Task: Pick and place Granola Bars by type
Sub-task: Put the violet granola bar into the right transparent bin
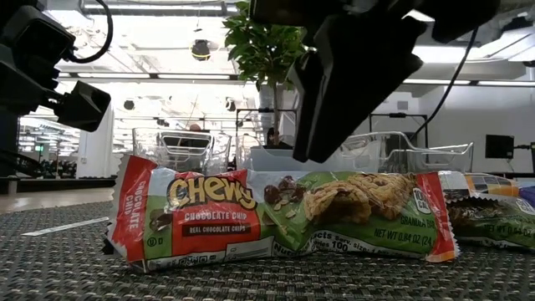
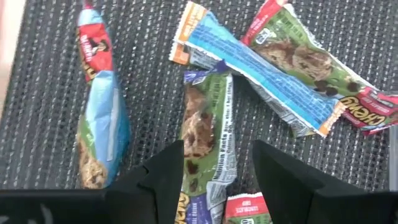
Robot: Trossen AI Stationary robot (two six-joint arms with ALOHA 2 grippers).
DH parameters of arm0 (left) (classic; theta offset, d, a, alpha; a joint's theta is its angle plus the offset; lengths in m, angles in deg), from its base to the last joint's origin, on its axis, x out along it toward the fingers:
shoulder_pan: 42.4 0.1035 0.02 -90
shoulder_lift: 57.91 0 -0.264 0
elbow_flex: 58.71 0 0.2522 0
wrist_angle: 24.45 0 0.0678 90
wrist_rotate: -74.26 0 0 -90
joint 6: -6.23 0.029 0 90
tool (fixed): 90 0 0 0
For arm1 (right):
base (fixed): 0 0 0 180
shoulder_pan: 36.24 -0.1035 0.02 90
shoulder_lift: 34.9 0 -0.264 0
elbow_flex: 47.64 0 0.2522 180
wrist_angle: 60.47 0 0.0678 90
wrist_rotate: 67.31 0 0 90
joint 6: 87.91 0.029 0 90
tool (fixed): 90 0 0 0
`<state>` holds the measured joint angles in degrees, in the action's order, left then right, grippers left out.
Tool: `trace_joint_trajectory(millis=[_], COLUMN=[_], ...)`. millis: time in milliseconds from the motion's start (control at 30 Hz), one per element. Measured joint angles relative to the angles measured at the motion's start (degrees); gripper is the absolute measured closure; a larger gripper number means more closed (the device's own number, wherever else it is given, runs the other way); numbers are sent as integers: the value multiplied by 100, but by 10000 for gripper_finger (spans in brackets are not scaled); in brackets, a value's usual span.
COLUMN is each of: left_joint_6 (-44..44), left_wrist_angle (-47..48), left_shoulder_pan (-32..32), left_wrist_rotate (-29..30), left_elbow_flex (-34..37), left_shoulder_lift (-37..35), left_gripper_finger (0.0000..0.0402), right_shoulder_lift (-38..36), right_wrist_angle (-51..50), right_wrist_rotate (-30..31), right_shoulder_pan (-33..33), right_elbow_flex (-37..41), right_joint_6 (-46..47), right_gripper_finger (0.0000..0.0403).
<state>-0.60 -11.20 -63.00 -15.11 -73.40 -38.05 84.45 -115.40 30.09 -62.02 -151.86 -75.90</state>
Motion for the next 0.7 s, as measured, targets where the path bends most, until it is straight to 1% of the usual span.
trace_joint_trajectory(millis=[200,233,300,400,467,567,700], left_joint_6=[-2,0,0,-2,-2,-1,-1], left_wrist_angle=[0,-1,-3,-22,-4,-6,-4], left_shoulder_pan=[0,0,-1,-2,0,0,0], left_wrist_rotate=[0,2,0,5,7,4,4], left_elbow_flex=[0,0,0,0,0,0,0], left_shoulder_lift=[0,0,2,0,0,0,0], left_gripper_finger=[127,127,127,127,127,127,127], right_shoulder_lift=[367,431,444,447,426,426,424], right_wrist_angle=[28,154,-36,154,49,67,55], right_wrist_rotate=[-333,-278,-232,-229,-231,-233,-293], right_shoulder_pan=[-6,-6,-8,33,47,48,42], right_elbow_flex=[-63,-94,-50,-140,-119,-118,-118], right_joint_6=[13,11,9,9,8,7,4], right_gripper_finger=[221,221,221,222,228,249,297])
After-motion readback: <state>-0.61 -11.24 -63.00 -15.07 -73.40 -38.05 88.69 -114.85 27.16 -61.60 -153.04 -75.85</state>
